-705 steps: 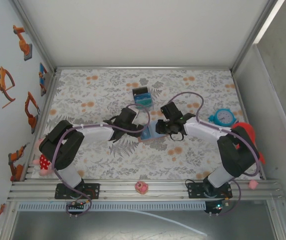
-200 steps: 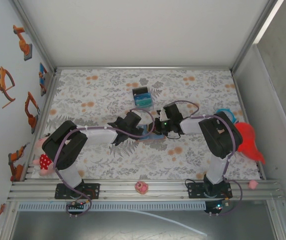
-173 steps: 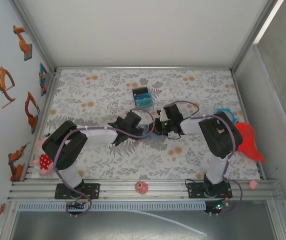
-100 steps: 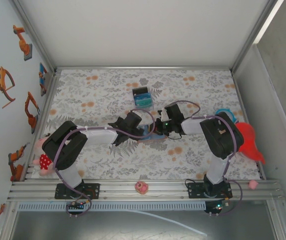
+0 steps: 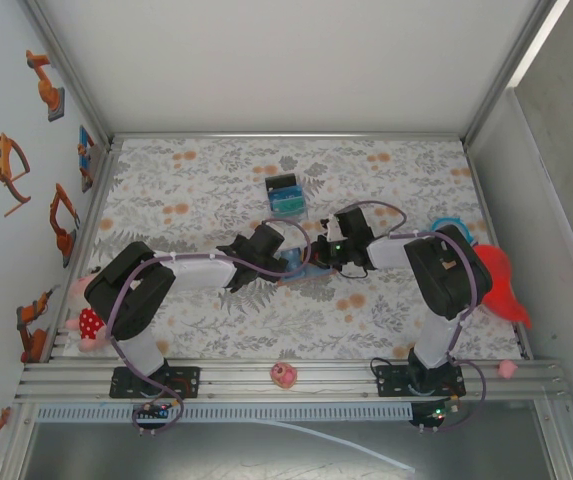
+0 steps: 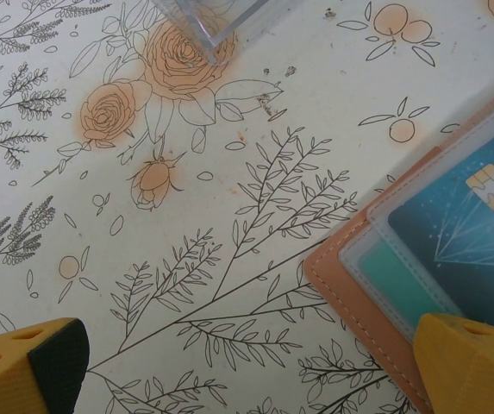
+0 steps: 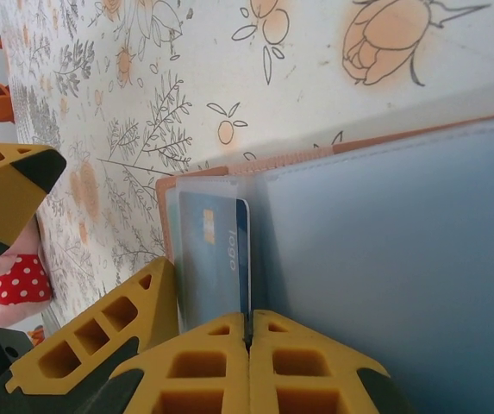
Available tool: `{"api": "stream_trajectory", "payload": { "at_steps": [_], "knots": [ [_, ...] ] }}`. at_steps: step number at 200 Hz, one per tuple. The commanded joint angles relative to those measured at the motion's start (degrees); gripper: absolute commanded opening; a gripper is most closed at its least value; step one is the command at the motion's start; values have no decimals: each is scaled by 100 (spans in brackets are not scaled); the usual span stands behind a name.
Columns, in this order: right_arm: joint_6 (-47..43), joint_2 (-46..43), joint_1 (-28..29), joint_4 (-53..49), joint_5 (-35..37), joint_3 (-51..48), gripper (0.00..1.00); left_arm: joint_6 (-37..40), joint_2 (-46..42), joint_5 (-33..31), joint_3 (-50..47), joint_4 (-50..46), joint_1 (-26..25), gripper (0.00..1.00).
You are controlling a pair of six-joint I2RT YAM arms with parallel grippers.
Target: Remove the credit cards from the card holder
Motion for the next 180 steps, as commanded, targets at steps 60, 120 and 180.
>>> {"api": "stream_trajectory", "payload": {
  "at_steps": [60, 120, 180],
  "knots": [
    [380, 51, -56, 625, -275, -172, 4, 151, 102, -74, 71, -440, 40, 97],
    [500, 89, -88, 790, -381, -181, 8, 157, 128, -74, 98, -475, 38, 97],
    [718, 148, -170, 1195, -507, -314, 8, 176, 135, -68, 115, -488, 38, 97]
  ]
}}
